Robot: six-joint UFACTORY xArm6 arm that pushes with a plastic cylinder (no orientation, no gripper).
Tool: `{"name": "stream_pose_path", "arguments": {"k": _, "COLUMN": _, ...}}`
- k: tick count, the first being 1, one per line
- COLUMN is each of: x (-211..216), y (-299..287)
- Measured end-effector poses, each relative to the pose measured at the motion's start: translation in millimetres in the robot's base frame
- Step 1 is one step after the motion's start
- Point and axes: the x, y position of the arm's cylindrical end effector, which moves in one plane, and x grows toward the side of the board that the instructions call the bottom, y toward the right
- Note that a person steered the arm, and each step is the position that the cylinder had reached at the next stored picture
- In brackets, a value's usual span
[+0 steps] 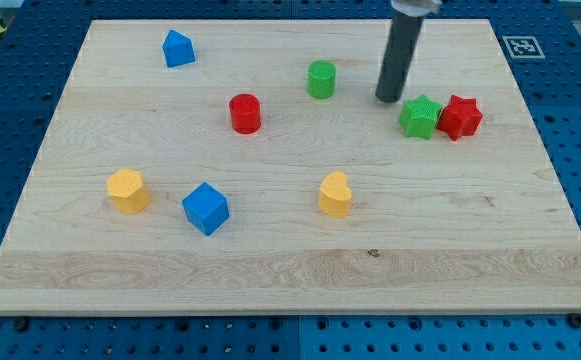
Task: Push the green circle closer to the green star
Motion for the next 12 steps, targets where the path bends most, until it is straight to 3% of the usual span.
{"name": "stream_pose_path", "arguments": {"k": 2, "x": -55, "y": -21}}
{"name": "stream_pose_path", "arguments": {"k": 4, "x": -58, "y": -99}}
{"name": "stream_pose_path", "arguments": {"k": 5, "x": -57, "y": -102}}
{"name": "stream_pose_path", "arguments": {"k": 7, "x": -28, "y": -98}}
{"name": "stream_pose_path", "arguments": {"k": 10, "x": -24, "y": -60}}
{"name": "stream_pose_path", "arguments": {"k": 12, "x": 15, "y": -62}}
